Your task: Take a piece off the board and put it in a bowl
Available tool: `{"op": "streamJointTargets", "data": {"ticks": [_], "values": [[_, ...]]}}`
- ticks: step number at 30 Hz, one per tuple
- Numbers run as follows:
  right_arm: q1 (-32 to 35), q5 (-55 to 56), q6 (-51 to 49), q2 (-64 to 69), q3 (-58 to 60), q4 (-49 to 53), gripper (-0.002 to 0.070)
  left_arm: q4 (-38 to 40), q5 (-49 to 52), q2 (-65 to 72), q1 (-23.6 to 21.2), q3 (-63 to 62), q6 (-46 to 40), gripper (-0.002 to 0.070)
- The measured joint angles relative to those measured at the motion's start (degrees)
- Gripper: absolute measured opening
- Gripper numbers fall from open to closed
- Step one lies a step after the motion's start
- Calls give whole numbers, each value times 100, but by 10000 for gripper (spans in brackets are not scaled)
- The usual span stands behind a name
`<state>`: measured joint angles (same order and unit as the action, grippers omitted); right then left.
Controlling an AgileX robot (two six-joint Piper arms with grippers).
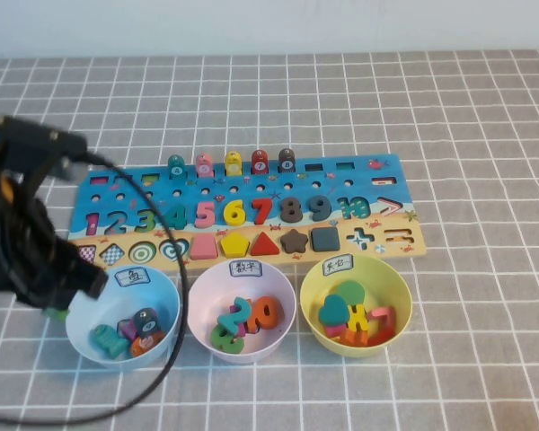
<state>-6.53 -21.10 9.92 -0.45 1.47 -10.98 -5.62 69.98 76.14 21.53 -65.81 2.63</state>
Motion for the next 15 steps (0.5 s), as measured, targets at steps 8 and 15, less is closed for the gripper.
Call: {"op": "streamJointTargets", "data": {"ticks": [8,15], "values": [[0,0,0,0,0,0,-17,155,-1971,-1066,0,1878,0,193],[0,0,0,-4,0,0,-17,233,-3832,-1504,0,3143,0,193]]}}
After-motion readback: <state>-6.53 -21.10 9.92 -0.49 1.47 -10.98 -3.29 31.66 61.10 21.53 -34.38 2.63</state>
